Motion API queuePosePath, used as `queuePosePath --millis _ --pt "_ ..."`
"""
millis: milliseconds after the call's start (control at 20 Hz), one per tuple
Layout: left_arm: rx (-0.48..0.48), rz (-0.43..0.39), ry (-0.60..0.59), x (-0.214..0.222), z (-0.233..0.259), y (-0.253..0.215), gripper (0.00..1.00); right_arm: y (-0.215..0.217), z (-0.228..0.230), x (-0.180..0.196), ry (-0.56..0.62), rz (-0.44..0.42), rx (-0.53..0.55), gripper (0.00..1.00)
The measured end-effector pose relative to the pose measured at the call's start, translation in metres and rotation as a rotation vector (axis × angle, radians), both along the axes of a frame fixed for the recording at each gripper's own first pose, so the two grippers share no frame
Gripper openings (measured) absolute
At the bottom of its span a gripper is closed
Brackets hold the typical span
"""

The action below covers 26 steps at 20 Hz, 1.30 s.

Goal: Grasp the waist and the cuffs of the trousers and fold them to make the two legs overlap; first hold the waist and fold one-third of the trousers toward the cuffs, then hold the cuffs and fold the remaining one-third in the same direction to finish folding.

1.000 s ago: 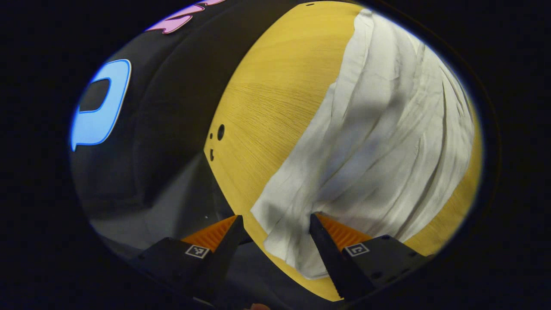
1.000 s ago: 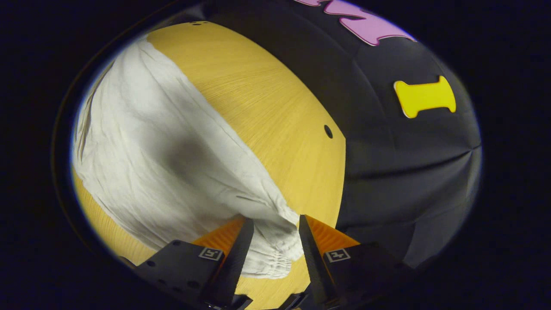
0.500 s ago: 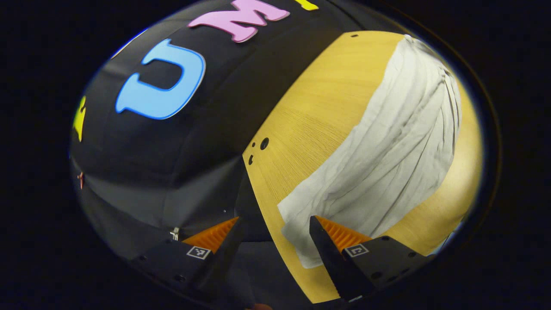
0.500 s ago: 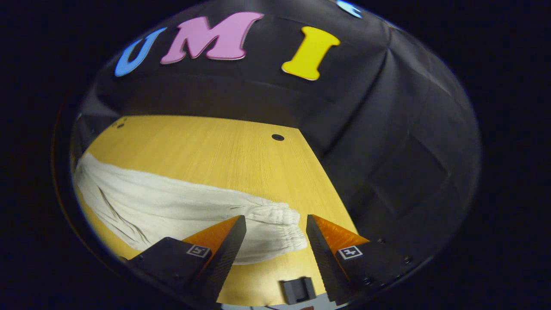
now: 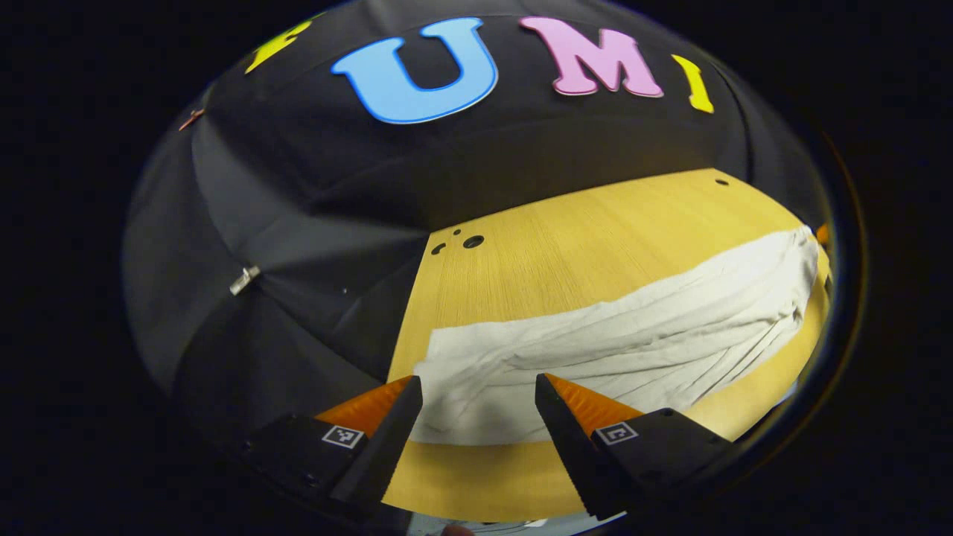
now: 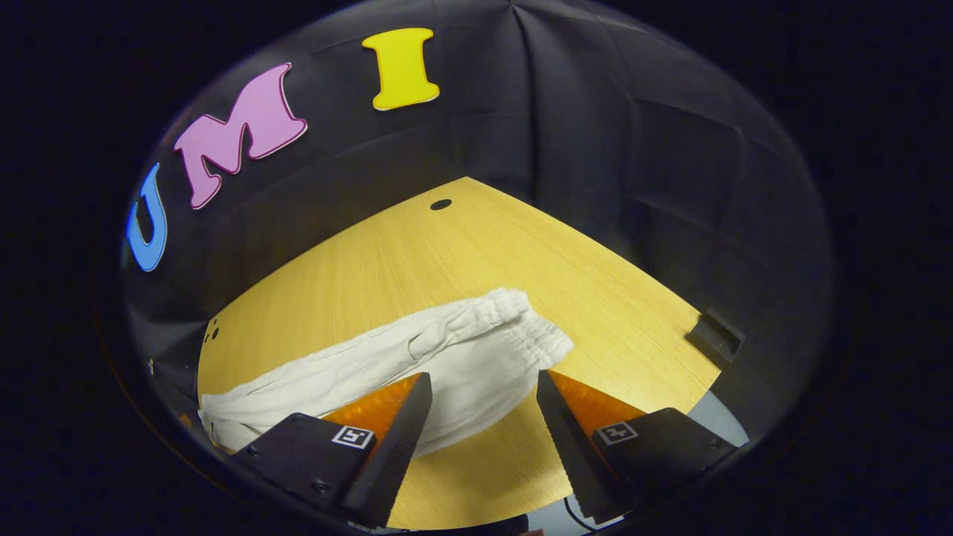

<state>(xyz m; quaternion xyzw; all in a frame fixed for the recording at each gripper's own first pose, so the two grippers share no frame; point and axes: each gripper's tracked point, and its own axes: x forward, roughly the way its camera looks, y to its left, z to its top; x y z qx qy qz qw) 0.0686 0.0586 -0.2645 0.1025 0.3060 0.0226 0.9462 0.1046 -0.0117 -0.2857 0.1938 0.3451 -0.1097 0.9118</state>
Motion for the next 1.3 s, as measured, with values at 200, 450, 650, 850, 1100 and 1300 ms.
queuePosePath --millis 200,450,650,850,1100,1300 --pt "-0.205 0.126 0.033 -0.015 -0.02 -0.014 0.96 -0.01 -0.02 0.006 0.038 -0.068 0.051 0.92" --pt "-0.477 0.331 0.106 -0.048 -0.056 -0.017 0.98 -0.024 -0.044 0.015 0.073 -0.15 0.111 0.92" --pt "-0.534 0.414 0.135 -0.061 -0.067 -0.006 0.95 -0.023 -0.06 0.023 0.096 -0.177 0.149 0.92" --pt "-0.536 0.448 0.152 -0.062 -0.068 -0.005 0.95 -0.021 -0.06 0.037 0.075 -0.201 0.187 0.92" --pt "-0.523 0.448 0.176 -0.061 -0.072 -0.011 0.95 -0.039 -0.069 0.032 0.126 -0.265 0.165 0.77" --pt "-0.536 0.448 0.182 -0.053 -0.077 -0.012 0.95 -0.033 -0.071 0.032 0.095 -0.319 0.353 0.24"
